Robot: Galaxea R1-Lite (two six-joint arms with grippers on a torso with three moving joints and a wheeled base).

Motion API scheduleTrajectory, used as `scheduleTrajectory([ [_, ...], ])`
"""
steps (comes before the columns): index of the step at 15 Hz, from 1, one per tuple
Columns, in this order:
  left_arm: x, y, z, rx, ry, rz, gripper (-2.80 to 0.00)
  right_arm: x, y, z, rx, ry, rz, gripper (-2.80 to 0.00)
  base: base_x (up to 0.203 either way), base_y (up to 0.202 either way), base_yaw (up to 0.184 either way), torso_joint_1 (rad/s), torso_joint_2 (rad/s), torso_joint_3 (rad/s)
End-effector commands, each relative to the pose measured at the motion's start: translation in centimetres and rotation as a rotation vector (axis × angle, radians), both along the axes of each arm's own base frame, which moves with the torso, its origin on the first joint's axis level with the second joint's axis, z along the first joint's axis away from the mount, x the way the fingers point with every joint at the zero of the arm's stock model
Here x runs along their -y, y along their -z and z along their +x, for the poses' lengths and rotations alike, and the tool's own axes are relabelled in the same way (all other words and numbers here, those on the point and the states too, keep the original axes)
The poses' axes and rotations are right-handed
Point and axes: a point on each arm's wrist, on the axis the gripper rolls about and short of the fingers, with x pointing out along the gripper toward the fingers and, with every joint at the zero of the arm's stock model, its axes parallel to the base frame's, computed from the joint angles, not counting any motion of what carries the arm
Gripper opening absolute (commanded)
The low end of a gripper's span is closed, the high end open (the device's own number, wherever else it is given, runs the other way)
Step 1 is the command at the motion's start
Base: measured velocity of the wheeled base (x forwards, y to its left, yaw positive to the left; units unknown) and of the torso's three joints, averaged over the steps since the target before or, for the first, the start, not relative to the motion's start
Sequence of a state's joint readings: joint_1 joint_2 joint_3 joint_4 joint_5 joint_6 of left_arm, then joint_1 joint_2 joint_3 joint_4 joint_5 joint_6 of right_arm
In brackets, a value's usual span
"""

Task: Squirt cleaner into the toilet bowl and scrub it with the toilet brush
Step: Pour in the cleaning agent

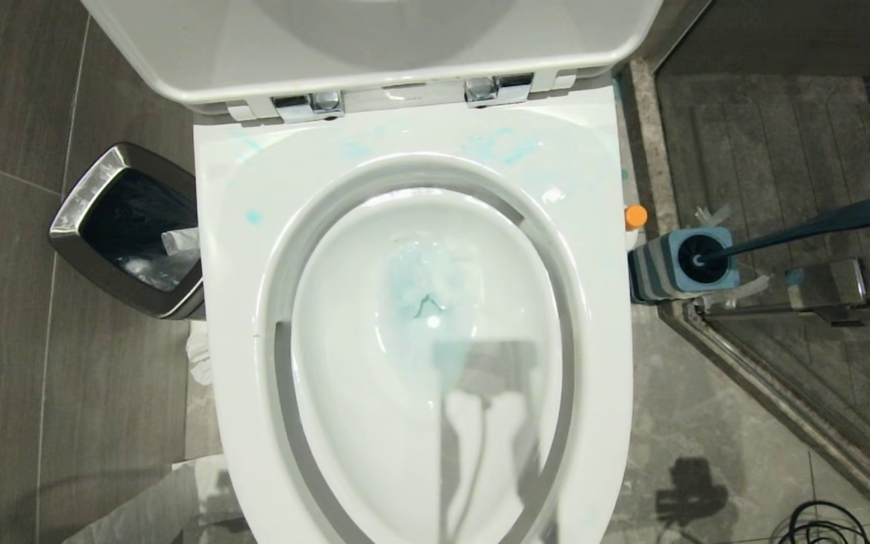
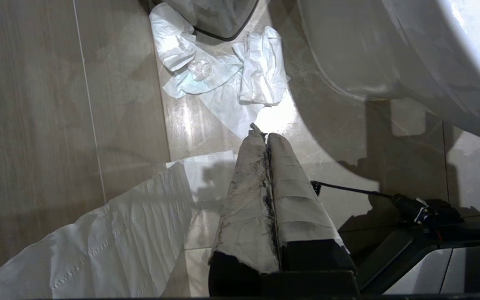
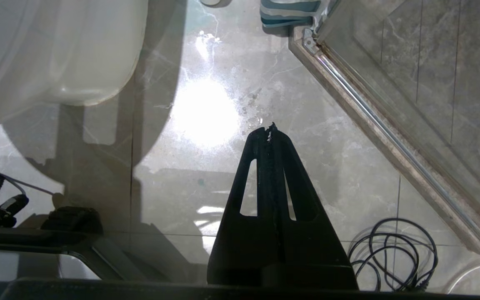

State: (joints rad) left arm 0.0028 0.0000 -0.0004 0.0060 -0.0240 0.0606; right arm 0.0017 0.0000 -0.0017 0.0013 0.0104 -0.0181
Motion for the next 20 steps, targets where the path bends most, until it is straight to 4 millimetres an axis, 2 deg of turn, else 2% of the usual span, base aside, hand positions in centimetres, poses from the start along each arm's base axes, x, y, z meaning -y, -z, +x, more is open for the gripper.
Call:
scheduleTrajectory([
  [1, 0.0, 0.0, 0.0, -0.002, 0.000, 0.001, -2.80, 0.0, 0.0, 0.0, -0.002, -0.001, 0.000, -2.80, 0.000, 0.000, 0.000, 0.004, 0.00, -0.030],
  [11, 0.0, 0.0, 0.0, -0.001, -0.001, -0.008, -2.80, 0.0, -0.3, -0.3, -0.027, 0.007, -0.008, -2.80, 0.000, 0.000, 0.000, 0.000, 0.00, 0.000],
  [14, 0.0, 0.0, 0.0, 0.001, -0.001, -0.007, -2.80, 0.0, -2.9, -1.2, -0.177, 0.006, -0.008, -2.80, 0.000, 0.000, 0.000, 0.000, 0.00, 0.000],
  [17, 0.0, 0.0, 0.0, -0.001, -0.001, -0.004, -2.80, 0.0, -5.7, 1.2, -0.424, -0.018, 0.001, -2.80, 0.000, 0.000, 0.000, 0.000, 0.00, 0.000],
  [20, 0.0, 0.0, 0.0, -0.001, -0.001, -0.007, -2.80, -0.1, -7.9, 5.9, -0.585, -0.040, 0.008, -2.80, 0.000, 0.000, 0.000, 0.000, 0.00, 0.000],
])
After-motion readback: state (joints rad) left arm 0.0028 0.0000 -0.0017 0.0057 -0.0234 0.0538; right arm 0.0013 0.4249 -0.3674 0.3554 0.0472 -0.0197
